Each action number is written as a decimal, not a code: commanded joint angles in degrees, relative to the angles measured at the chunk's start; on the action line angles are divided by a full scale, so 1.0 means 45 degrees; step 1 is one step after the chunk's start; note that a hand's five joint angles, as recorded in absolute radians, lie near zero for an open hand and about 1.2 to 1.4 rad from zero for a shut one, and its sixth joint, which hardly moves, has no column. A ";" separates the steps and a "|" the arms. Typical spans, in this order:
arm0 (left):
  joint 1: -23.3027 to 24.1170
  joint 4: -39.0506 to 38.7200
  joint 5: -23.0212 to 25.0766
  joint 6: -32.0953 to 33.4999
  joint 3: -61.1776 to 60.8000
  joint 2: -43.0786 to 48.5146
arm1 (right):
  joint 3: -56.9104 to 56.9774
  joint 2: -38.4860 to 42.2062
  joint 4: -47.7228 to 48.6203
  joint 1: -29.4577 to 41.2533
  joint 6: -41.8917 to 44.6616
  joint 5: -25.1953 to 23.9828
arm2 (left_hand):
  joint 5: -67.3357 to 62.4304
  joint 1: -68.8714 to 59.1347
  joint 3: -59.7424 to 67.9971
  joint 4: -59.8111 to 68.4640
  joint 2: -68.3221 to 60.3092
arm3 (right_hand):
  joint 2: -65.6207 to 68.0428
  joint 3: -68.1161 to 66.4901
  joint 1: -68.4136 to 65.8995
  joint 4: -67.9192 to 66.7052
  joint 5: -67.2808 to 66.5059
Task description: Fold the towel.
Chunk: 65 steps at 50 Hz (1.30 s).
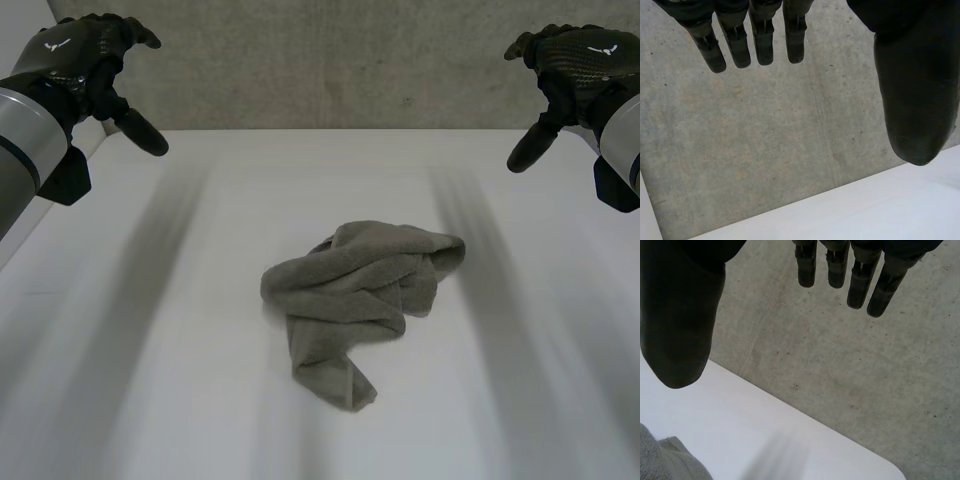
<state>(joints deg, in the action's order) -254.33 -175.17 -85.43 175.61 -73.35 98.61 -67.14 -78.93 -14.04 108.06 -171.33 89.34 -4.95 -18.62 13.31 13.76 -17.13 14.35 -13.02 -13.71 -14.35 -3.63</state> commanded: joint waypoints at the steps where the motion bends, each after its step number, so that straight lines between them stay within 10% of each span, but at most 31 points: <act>1: 0.0014 0.0002 -0.0001 0.0000 0.0012 0.0000 | -0.0001 -0.0020 -0.0006 0.0029 -0.0150 -0.0028 | 0.0379 0.1196 -0.0735 -0.0836 0.0865 | -0.0966 0.0671 0.0825 0.0967 0.0806; 16: 0.0033 0.0002 0.0018 0.0039 -0.0066 0.0019 | -0.0021 0.0019 0.0014 0.0029 -0.0287 -0.0341 | 0.0343 0.1159 -0.0735 -0.0836 0.0828 | -0.0966 0.0671 0.0825 0.0967 0.0806; 27: 0.0639 0.0588 0.1640 0.0059 -0.1355 0.2109 | 0.0290 0.3000 -0.0533 0.0029 -0.0189 -0.5729 | 0.0603 0.1420 -0.0735 -0.0836 0.1089 | -0.0966 0.0671 0.0825 0.0967 0.0806; 42: 0.2082 -0.1266 0.1894 -0.2051 -0.1708 0.5837 | 0.3065 0.8223 -0.0201 0.0322 -0.0130 -0.4579 | 0.0454 0.1271 -0.0735 -0.0836 0.0940 | -0.0798 0.0671 0.0656 0.0967 0.0638; 48: 0.2573 -0.1326 0.1855 -0.2109 -0.1160 0.6640 | 0.3202 0.8885 0.0520 0.0380 -0.0111 -0.4266 | 0.0005 0.0822 -0.0735 -0.0836 0.0491 | 0.5640 0.0671 -0.5782 0.0967 -0.5800; 55: 0.2729 -0.1521 0.1796 -0.2188 -0.0556 0.6719 | 0.3143 0.8301 0.0658 0.0400 -0.0150 -0.4442 | -1.4437 -1.3620 -0.0735 -0.0836 -1.3951 | 1.4589 0.0671 -1.4731 0.0967 -1.4750; 65: 0.2457 -0.1639 0.1582 -0.2168 0.1922 0.5707 | 0.2620 0.4714 0.4733 0.0459 -0.0461 -0.4266 | -1.4456 -1.3639 -0.0735 -0.0836 -1.3970 | 1.4590 0.0671 -1.4731 0.0967 -1.4750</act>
<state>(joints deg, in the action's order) -242.15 -182.54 -77.54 165.74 -71.62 128.20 -52.93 -48.05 -4.62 110.02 -172.49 69.60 -66.26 -74.91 13.31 13.76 -76.00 70.90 -13.02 -72.93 -14.35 -64.52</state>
